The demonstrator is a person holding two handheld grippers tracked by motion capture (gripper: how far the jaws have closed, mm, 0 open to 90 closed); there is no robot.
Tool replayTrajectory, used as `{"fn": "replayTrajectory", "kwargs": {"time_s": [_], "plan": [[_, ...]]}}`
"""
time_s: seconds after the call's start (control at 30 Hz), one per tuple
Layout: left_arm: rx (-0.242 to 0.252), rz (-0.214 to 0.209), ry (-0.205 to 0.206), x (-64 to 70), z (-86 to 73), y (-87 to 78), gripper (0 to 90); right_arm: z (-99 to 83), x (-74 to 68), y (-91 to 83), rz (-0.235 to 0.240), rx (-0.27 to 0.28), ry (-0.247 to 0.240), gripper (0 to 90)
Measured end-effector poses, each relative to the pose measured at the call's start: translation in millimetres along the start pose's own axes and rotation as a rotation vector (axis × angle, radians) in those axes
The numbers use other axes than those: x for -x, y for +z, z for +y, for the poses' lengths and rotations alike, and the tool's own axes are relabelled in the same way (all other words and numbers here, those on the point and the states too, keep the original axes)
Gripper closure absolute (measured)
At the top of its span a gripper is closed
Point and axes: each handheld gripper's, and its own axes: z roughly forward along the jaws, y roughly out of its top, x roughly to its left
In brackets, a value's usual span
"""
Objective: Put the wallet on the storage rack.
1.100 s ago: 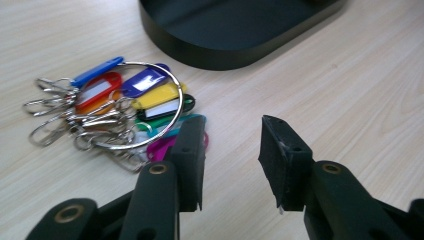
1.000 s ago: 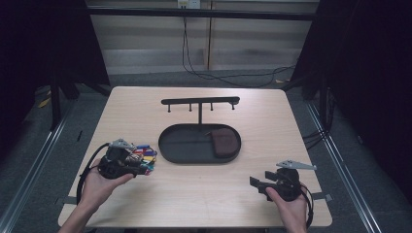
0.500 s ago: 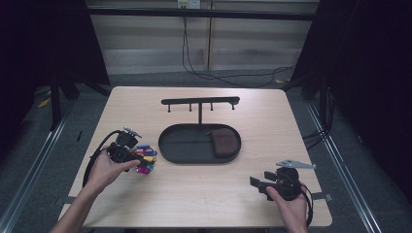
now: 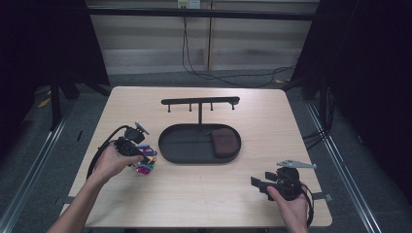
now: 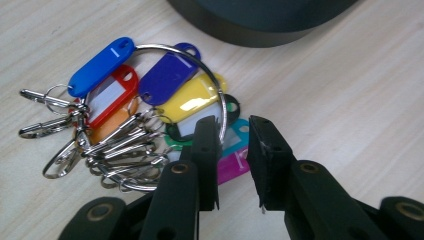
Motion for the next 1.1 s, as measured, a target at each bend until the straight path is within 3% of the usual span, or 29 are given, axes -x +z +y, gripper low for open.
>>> {"fn": "replayTrajectory", "kwargs": {"time_s": [0.23, 0.5, 0.7, 0.93, 1.1], "plan": [[-0.022, -0.023, 0.034, -1.5, 2.6, 7.1, 73.3, 0.2, 1.2, 1.5, 0.003, -0.004, 0.003, 32.6], [-0.084, -0.002, 0.061, 0.7, 5.6, 19.3, 72.8, -0.1, 1.4, 1.2, 0.006, -0.007, 0.004, 32.8], [-0.103, -0.004, 0.057, -1.4, 5.9, 23.2, 73.3, -0.2, 3.1, 1.2, 0.009, -0.01, 0.015, 32.7], [-0.122, -0.046, 0.047, -5.8, 7.2, 25.7, 72.9, -0.4, 3.1, 2.5, 0.021, -0.017, 0.013, 33.1], [-0.15, -0.038, 0.047, -6.0, 12.0, 27.0, 79.6, -0.2, 3.2, 2.5, 0.021, -0.014, 0.012, 33.0]]}}
